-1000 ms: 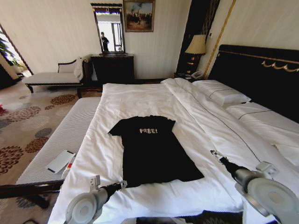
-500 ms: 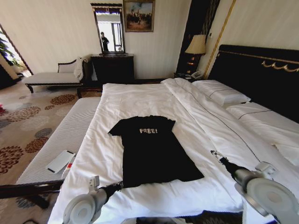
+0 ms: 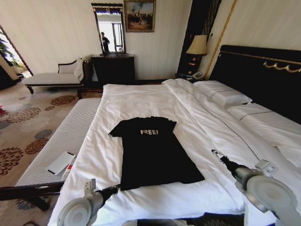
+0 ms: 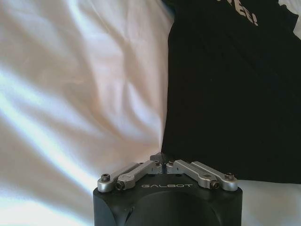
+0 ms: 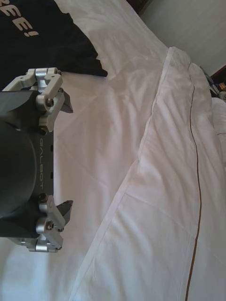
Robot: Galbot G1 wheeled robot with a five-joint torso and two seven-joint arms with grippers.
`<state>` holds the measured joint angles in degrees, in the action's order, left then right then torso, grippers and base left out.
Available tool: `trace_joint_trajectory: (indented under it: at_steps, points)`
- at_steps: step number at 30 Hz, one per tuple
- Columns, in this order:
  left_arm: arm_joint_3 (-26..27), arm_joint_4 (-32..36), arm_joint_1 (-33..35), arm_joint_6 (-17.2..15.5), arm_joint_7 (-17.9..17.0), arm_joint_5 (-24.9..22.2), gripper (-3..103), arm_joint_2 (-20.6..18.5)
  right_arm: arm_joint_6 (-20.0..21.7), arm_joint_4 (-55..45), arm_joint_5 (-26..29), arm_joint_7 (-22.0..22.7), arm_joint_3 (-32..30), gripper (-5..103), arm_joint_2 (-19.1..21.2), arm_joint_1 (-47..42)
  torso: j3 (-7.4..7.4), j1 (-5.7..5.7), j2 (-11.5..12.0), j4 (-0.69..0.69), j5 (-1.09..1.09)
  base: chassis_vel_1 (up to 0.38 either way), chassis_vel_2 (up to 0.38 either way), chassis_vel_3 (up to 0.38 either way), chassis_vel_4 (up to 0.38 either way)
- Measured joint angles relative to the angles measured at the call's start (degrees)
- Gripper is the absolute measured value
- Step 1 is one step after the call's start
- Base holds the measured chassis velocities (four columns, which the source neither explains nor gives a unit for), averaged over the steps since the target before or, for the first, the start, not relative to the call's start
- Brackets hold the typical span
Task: Fold the clothes on the bed.
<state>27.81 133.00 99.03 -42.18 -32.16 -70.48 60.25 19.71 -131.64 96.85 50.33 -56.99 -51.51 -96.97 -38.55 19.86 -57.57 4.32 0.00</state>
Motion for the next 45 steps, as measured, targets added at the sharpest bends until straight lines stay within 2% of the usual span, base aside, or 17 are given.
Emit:
trace_joint_trajectory:
  at_steps: [9, 15, 18, 20, 21, 24, 28, 30, 33, 37, 45]
  points:
    - [-0.8, -0.2, -0.5, 0.0, 0.0, 1.1, 0, 0.7, 0.0, 1.0, 0.1, 0.0, 0.9, 100, 2.1, 1.8, 0.00, 0.00, 0.0, -0.02, 0.01, 0.000, 0.000, 0.000, 0.000]
    - [1.0, 1.2, 0.4, 0.0, -0.9, -0.6, 0, -1.5, 0.0, 1.2, 0.1, 0.0, 0.9, 100, 2.0, 1.6, 0.00, 0.00, 0.0, 0.01, -0.01, 0.000, 0.000, 0.000, 0.000]
    - [3.4, 3.1, 1.5, 0.0, -3.8, -3.8, 0, -4.5, 0.0, 0.9, -0.6, 0.1, 1.1, 100, 1.5, 1.6, 0.00, 0.00, 0.0, 0.00, 0.01, 0.000, 0.000, 0.000, 0.000]
    - [3.8, 3.6, 1.7, 0.0, -4.2, -4.5, 0, -5.1, 0.0, 0.8, -0.7, 0.1, 1.1, 100, 1.4, 1.6, 0.00, 0.00, 0.0, -0.01, 0.02, 0.000, 0.000, 0.000, 0.000]
    - [5.2, 4.7, 2.5, 0.0, -5.0, -5.6, 0, -6.8, 0.0, 0.6, -1.0, 0.1, 1.2, 100, 1.1, 1.6, 0.00, 0.00, 0.0, -0.02, 0.00, 0.000, 0.000, 0.000, 0.000]
    - [6.3, 5.5, 3.1, 0.0, -5.4, -6.1, 0, -8.5, 0.0, 0.5, -1.2, 0.1, 1.2, 100, 0.9, 1.5, 0.00, 0.00, 0.0, -0.01, 0.00, 0.000, 0.000, 0.000, 0.000]
    - [9.5, 7.7, 4.9, 0.0, -6.2, -7.1, 0, -13.7, 0.0, 0.6, -2.7, -0.3, 1.2, 100, 0.6, 0.7, 0.00, 0.00, 0.0, 0.00, -0.01, 0.000, 0.000, 0.000, 0.000]
    - [10.2, 8.3, 5.4, 0.0, -6.3, -7.3, 0, -14.7, 0.0, 0.6, -2.9, -0.4, 1.2, 100, 0.6, 0.7, 0.00, 0.00, 0.0, 0.01, -0.01, 0.000, 0.000, 0.000, 0.000]
    - [13.7, 10.3, 7.8, 0.1, -7.5, -9.6, 0, -18.2, 0.0, 0.5, -3.3, -0.7, 1.5, 100, 0.8, 0.9, 0.00, 0.00, 0.0, -0.01, 0.00, 0.000, 0.000, 0.000, 0.000]
    - [14.6, 10.5, 9.0, 0.1, -8.7, -11.2, 0, -19.0, 0.0, 0.6, -3.3, -0.7, 1.7, 100, 1.2, 1.7, 0.00, 0.00, 0.0, 0.00, 0.00, 0.000, 0.000, 0.000, 0.000]
    - [14.3, 10.4, 12.5, 0.1, -10.7, -11.4, 0, -19.9, 0.0, 1.3, -3.5, -0.8, 2.7, 100, 2.1, 2.9, 0.00, 0.00, 0.0, -0.01, 0.00, 0.000, 0.000, 0.000, 0.000]
